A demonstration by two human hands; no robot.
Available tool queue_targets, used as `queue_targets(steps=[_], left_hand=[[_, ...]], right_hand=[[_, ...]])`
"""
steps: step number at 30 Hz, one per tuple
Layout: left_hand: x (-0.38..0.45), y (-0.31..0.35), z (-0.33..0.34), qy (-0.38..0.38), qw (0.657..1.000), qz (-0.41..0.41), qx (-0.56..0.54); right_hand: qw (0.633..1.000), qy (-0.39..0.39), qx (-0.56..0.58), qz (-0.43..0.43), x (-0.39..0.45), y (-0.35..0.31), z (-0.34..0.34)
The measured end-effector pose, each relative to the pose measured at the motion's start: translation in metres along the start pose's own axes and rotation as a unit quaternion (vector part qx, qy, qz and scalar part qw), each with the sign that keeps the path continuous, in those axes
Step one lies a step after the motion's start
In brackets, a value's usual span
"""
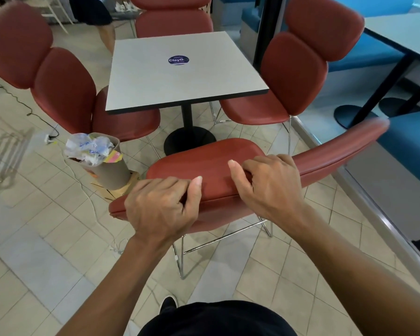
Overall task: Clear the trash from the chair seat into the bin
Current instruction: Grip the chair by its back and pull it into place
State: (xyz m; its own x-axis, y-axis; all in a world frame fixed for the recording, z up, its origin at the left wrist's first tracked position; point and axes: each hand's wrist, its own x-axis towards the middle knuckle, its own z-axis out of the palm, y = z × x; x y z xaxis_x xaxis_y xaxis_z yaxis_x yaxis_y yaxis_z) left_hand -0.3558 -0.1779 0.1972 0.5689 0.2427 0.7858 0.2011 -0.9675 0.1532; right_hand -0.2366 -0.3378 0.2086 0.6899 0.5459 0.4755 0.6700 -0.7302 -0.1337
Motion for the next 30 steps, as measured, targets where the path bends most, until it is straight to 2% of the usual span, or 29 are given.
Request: queue_targets(steps=[4,10,15,20,22,25,30], left_hand=[[0.006,-0.019,0.006,0.015,1.0,0.016,-0.003],[0.022,-0.049,0.02,0.012,1.0,0.025,0.008],[0.037,-0.074,0.027,-0.002,1.0,-0.01,0.028],[0.032,-0.059,0.023,-0.031,0.997,-0.063,0.04],[0.027,-0.046,0.028,-0.031,0.997,-0.054,0.049],[0.031,-0.044,0.038,-0.028,0.996,-0.048,0.074],[0.035,-0.051,0.049,-0.005,0.995,-0.037,0.09]], right_hand=[[0.999,0.021,0.017,-0.041,0.005,0.003,0.006],[0.997,0.068,0.0,-0.025,0.03,0.006,0.019],[0.997,0.074,-0.015,-0.014,0.049,-0.017,0.035],[0.998,0.065,0.023,-0.016,0.045,-0.008,0.031],[0.997,0.075,0.015,0.004,0.042,0.005,0.028],[0.993,0.116,-0.026,0.002,0.044,0.014,0.034],[0.987,0.156,-0.03,-0.007,0.054,0.018,0.043]])
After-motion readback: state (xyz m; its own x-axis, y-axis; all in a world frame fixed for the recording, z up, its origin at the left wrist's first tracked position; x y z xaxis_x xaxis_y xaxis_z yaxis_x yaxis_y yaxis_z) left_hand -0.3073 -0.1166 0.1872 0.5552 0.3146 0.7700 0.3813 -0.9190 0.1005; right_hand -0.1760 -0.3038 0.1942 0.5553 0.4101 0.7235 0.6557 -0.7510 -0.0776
